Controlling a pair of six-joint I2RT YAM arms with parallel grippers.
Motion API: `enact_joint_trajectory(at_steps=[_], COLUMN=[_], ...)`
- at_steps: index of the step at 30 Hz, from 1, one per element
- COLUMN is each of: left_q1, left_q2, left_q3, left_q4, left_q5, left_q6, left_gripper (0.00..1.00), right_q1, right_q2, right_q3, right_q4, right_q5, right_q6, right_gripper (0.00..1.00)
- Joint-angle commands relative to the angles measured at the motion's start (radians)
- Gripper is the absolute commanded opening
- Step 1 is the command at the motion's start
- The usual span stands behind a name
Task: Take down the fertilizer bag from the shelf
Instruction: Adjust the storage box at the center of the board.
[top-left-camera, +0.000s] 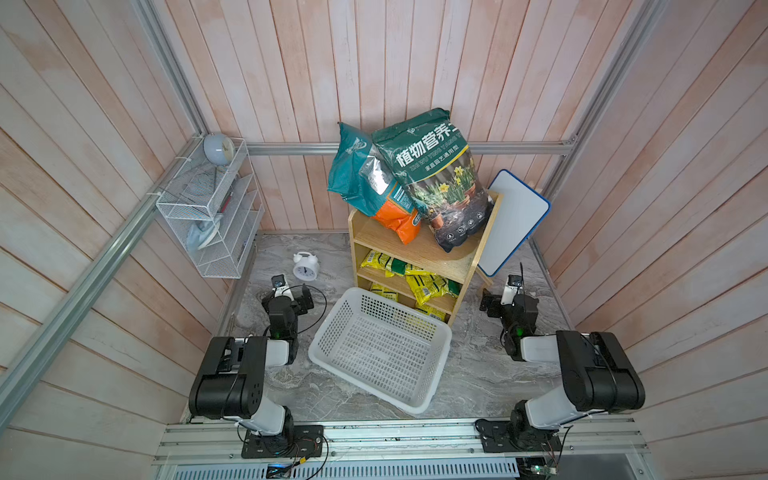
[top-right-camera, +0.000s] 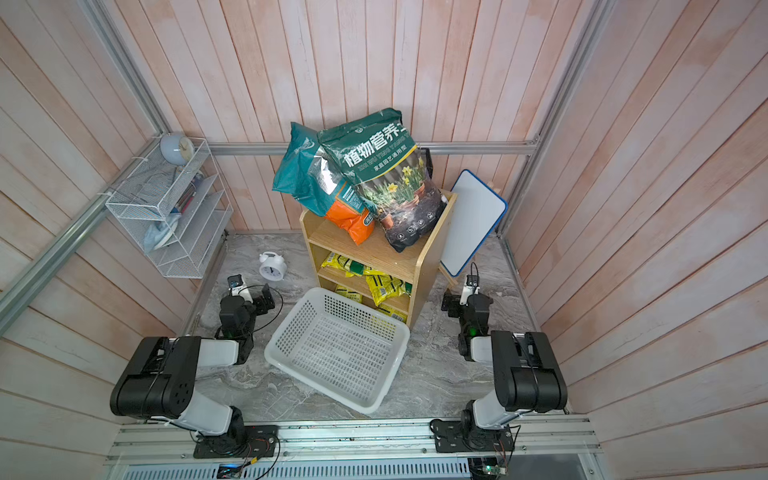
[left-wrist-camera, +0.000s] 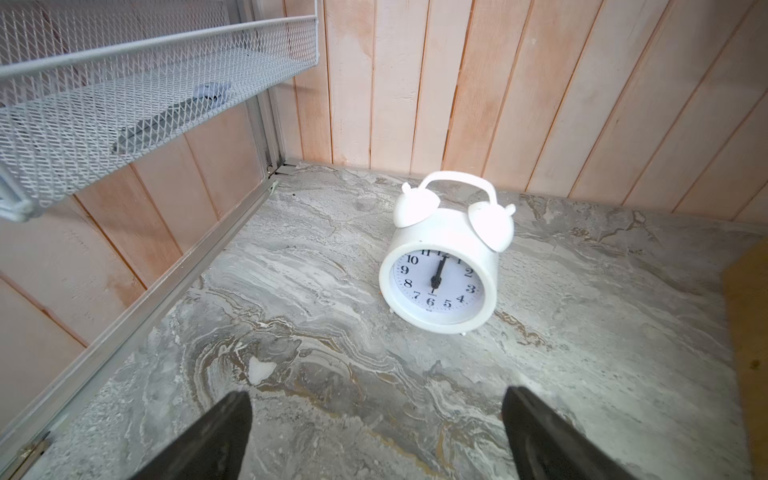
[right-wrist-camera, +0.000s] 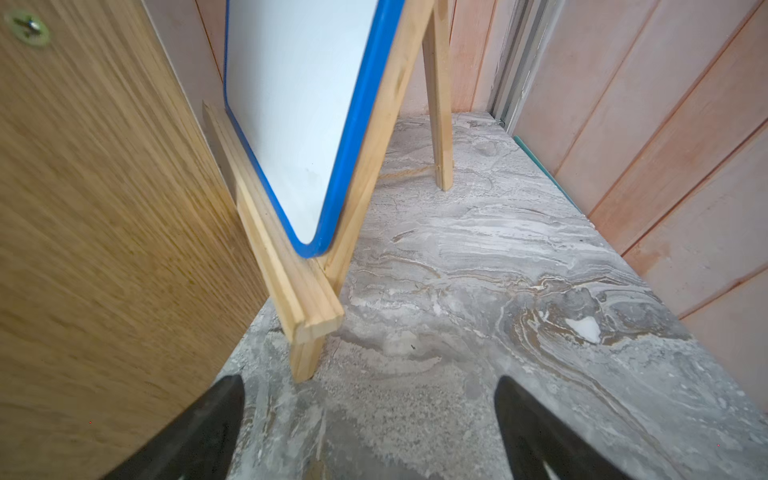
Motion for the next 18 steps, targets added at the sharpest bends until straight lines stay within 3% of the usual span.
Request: enact_joint_trajectory(at_steps=[1,18], left_q1=[-0.005,-0.002], left_q2=[0.009,0.011], left_q3=[-0.008,-0.001], left_q4=[0.021,0.012], left_q5=[-0.014,-0.019], left_q6=[0.017,0.008], left_gripper=[1.0,1.0], right_q1=[0.004,-0.016], right_q2=[0.015,0.015], right_q3=[0.003,0.007], right_q4=[0.019,0.012], right_q5=[-0.008,-0.039], right_q6=[-0.011,0.005], right_gripper=[0.98,0.98])
